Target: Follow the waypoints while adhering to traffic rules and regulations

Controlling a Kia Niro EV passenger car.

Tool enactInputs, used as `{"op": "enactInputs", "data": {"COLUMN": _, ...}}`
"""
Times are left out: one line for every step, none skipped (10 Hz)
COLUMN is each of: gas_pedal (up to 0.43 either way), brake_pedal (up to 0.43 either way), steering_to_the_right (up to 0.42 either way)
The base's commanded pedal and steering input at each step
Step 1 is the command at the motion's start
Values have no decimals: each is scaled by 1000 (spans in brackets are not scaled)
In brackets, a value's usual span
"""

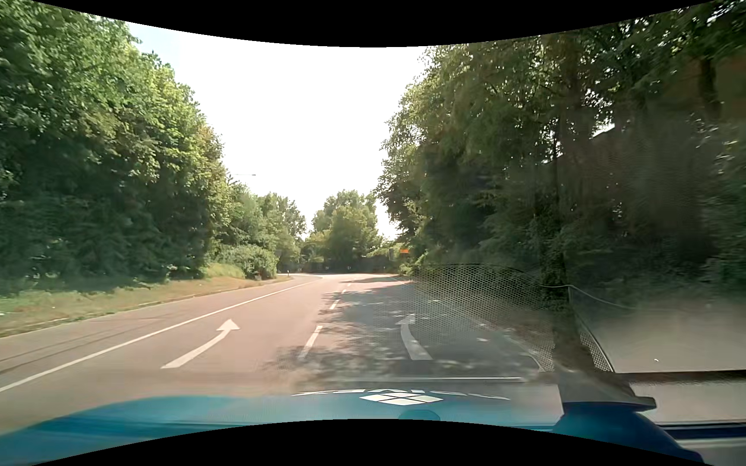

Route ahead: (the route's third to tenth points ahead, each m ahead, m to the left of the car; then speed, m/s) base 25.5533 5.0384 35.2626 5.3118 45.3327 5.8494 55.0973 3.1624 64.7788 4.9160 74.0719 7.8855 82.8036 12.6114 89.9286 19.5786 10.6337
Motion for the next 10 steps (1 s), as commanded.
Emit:
{"op": "enactInputs", "data": {"gas_pedal": 169, "brake_pedal": 0, "steering_to_the_right": 4}}
{"op": "enactInputs", "data": {"gas_pedal": 169, "brake_pedal": 0, "steering_to_the_right": 3}}
{"op": "enactInputs", "data": {"gas_pedal": 177, "brake_pedal": 0, "steering_to_the_right": -5}}
{"op": "enactInputs", "data": {"gas_pedal": 177, "brake_pedal": 0, "steering_to_the_right": -7}}
{"op": "enactInputs", "data": {"gas_pedal": 177, "brake_pedal": 0, "steering_to_the_right": -9}}
{"op": "enactInputs", "data": {"gas_pedal": 177, "brake_pedal": 0, "steering_to_the_right": -9}}
{"op": "enactInputs", "data": {"gas_pedal": 177, "brake_pedal": 0, "steering_to_the_right": -9}}
{"op": "enactInputs", "data": {"gas_pedal": 189, "brake_pedal": 0, "steering_to_the_right": -9}}
{"op": "enactInputs", "data": {"gas_pedal": 189, "brake_pedal": 0, "steering_to_the_right": -10}}
{"op": "enactInputs", "data": {"gas_pedal": 189, "brake_pedal": 0, "steering_to_the_right": -10}}
